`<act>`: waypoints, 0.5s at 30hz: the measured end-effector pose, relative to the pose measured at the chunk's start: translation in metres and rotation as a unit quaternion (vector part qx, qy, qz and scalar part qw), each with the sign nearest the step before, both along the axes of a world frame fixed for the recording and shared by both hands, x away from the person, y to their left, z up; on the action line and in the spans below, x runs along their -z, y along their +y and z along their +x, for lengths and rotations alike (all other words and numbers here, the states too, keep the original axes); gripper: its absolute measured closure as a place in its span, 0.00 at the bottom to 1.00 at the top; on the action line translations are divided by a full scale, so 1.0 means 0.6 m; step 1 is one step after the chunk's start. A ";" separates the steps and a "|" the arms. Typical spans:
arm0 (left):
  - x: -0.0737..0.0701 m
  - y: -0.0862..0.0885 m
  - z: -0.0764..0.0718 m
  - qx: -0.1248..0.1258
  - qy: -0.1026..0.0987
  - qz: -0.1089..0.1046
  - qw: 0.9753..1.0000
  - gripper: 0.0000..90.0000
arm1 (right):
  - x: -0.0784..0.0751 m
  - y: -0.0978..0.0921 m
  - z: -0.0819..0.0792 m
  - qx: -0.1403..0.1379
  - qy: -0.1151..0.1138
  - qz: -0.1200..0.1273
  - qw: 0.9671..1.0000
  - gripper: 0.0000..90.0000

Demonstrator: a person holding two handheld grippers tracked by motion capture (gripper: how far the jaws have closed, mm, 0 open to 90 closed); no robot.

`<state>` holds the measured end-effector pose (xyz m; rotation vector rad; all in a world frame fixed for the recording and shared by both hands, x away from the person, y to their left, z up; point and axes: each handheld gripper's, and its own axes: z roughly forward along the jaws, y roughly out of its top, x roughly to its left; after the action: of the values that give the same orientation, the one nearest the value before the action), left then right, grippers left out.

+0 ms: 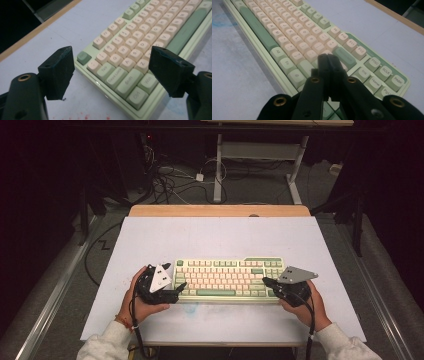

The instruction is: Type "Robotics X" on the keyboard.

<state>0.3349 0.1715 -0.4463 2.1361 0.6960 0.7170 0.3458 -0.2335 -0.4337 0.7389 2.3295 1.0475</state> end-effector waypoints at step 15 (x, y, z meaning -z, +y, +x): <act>0.030 0.035 -0.048 -0.014 0.019 0.000 1.000 0.21 | -0.003 0.062 0.032 -0.021 0.006 -0.007 1.000 1.00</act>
<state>0.3061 0.1927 -0.4642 2.1482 0.7478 0.6937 0.3649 -0.1962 -0.4317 0.6966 2.3696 1.0474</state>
